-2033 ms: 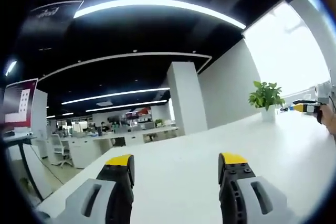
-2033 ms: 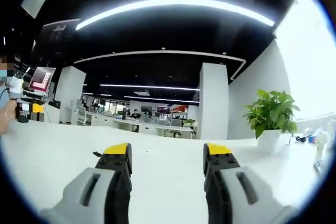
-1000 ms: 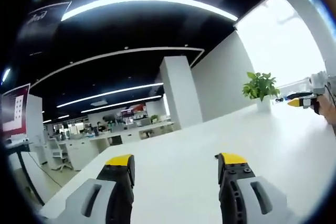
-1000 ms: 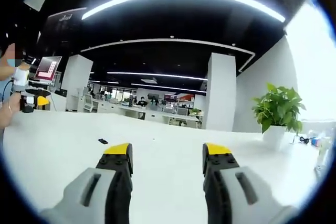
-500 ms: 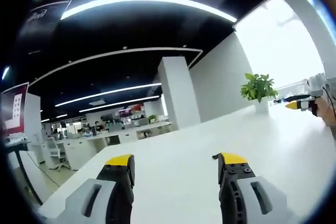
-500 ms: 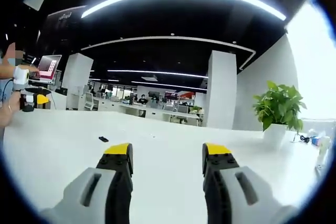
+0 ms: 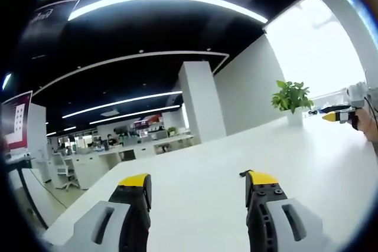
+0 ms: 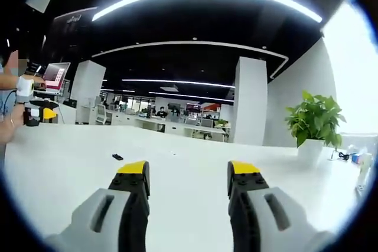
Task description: Snap the two parts of the plastic buckle together until the buckle closes and remains connected.
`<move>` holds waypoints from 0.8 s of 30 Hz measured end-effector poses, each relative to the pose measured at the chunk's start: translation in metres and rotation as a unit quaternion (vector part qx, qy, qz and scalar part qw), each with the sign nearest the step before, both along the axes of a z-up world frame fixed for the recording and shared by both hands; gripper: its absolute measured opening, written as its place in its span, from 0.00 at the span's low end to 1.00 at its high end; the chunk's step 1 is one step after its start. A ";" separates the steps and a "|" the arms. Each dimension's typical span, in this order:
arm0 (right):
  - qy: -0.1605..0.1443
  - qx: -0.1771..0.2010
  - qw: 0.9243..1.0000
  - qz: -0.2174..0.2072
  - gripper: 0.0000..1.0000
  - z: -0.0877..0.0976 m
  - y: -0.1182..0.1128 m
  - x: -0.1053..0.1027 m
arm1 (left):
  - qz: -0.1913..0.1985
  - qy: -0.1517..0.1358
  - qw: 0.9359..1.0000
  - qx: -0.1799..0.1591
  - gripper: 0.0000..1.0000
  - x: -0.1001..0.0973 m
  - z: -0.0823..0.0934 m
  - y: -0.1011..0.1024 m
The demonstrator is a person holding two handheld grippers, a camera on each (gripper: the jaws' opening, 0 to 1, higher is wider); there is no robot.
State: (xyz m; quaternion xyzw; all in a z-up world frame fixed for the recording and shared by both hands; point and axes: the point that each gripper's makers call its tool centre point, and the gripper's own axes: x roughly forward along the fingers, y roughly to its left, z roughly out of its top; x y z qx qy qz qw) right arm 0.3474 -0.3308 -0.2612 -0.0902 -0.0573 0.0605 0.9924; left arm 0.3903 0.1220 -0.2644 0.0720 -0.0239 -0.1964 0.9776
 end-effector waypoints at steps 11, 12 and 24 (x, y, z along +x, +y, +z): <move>0.001 -0.001 1.000 0.000 0.54 -0.002 0.003 0.000 | -0.002 0.002 1.000 0.000 0.66 0.000 -0.001 0.000; 0.002 -0.001 1.000 0.001 0.53 -0.002 0.003 0.000 | -0.002 0.002 1.000 0.001 0.66 0.000 -0.001 0.000; 0.006 -0.002 1.000 0.000 0.53 -0.002 0.001 0.002 | -0.004 0.004 1.000 0.003 0.66 0.001 -0.002 -0.001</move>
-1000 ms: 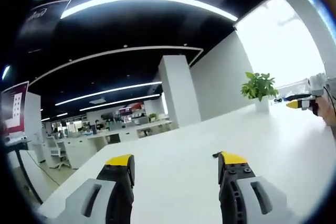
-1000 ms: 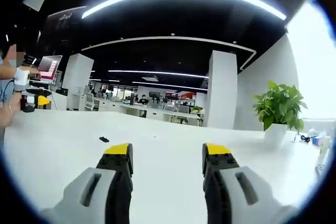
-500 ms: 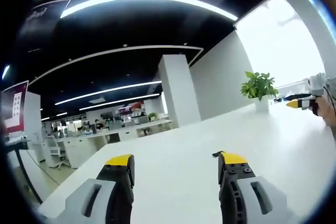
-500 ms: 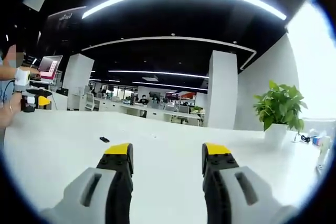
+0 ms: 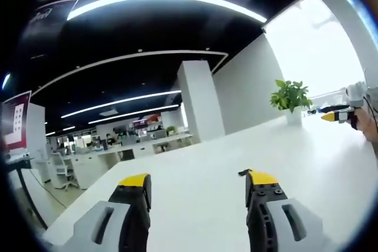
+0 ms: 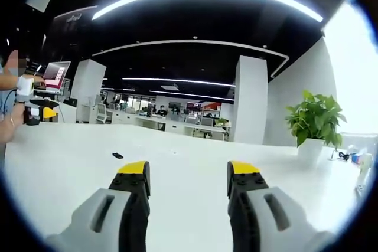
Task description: Snap the two parts of the plastic buckle together until the buckle closes and remains connected.
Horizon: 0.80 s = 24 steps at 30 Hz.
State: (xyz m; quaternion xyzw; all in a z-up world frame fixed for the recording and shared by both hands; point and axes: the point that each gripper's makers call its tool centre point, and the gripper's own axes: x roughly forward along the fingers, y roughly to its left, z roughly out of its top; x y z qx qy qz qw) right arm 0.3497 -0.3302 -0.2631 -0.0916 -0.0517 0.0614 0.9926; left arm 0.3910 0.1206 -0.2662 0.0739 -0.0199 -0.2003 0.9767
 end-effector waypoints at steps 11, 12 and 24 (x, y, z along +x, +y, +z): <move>0.007 -0.002 1.000 0.002 0.53 -0.002 -0.001 0.001 | 0.000 0.002 1.000 0.001 0.66 0.000 0.000 0.000; 0.007 -0.002 1.000 0.002 0.53 -0.002 -0.001 0.001 | 0.000 0.002 1.000 0.001 0.66 0.000 0.000 0.000; 0.015 -0.004 1.000 0.005 0.53 -0.006 0.002 0.002 | -0.001 0.004 1.000 0.001 0.66 0.000 -0.001 0.000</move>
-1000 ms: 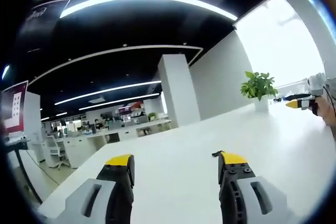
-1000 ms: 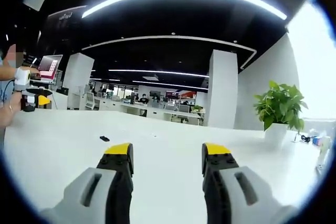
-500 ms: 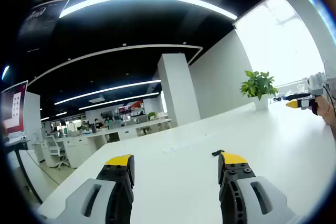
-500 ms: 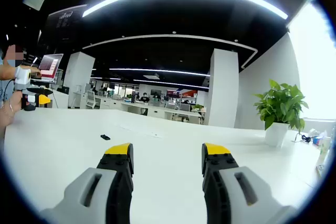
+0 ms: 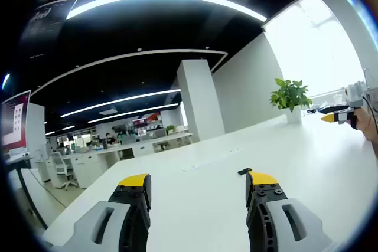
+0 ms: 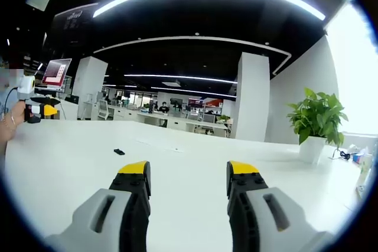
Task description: Snap the two parts of the plastic buckle together until the buckle closes and remains connected.
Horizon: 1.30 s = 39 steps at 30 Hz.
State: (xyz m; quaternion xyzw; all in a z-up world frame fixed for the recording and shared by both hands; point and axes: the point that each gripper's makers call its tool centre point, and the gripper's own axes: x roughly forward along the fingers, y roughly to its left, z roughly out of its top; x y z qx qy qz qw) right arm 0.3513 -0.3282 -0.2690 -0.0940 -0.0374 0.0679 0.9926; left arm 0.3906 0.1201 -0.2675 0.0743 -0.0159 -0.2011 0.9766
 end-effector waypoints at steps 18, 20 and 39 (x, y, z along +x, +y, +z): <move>0.015 -0.006 1.000 0.009 0.52 -0.007 0.005 0.002 | -0.001 0.000 1.000 0.003 0.66 -0.001 -0.001 0.000; 0.014 -0.006 1.000 0.008 0.52 -0.007 0.005 0.001 | -0.002 0.000 1.000 0.004 0.66 -0.001 -0.001 0.000; 0.028 -0.008 1.000 0.007 0.52 -0.012 0.005 0.004 | -0.003 -0.007 1.000 0.002 0.66 -0.005 0.004 -0.002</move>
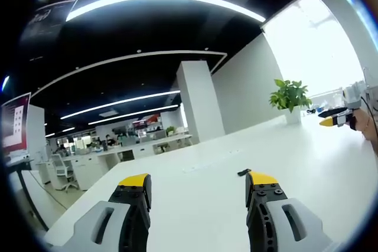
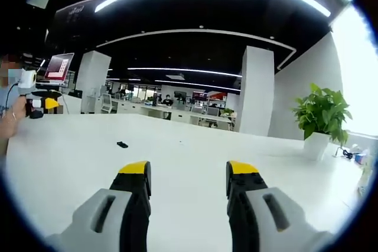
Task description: Snap the two parts of the plastic buckle together until the buckle closes and remains connected.
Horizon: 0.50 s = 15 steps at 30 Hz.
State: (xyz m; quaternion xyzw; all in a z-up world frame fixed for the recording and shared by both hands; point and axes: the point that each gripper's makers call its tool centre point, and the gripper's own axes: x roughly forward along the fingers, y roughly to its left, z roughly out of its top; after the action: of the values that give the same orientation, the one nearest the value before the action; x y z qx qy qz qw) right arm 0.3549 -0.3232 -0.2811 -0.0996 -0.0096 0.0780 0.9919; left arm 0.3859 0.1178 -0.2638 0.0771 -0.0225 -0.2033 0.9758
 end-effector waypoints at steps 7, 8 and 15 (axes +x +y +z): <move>-0.003 0.002 1.000 -0.007 0.52 0.002 -0.005 0.000 | -0.006 0.001 1.000 0.003 0.66 -0.001 -0.001 -0.004; -0.003 0.001 1.000 -0.007 0.52 0.002 -0.005 0.000 | -0.006 0.001 1.000 0.003 0.66 -0.001 -0.001 -0.004; -0.002 0.001 1.000 -0.005 0.51 0.002 -0.004 0.000 | -0.004 0.003 1.000 0.004 0.66 0.000 -0.002 -0.003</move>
State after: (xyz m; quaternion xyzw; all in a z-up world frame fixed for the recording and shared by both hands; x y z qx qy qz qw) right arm 0.3548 -0.3274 -0.2794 -0.0988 -0.0115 0.0731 0.9923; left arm 0.3860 0.1146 -0.2657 0.0799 -0.0188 -0.2080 0.9747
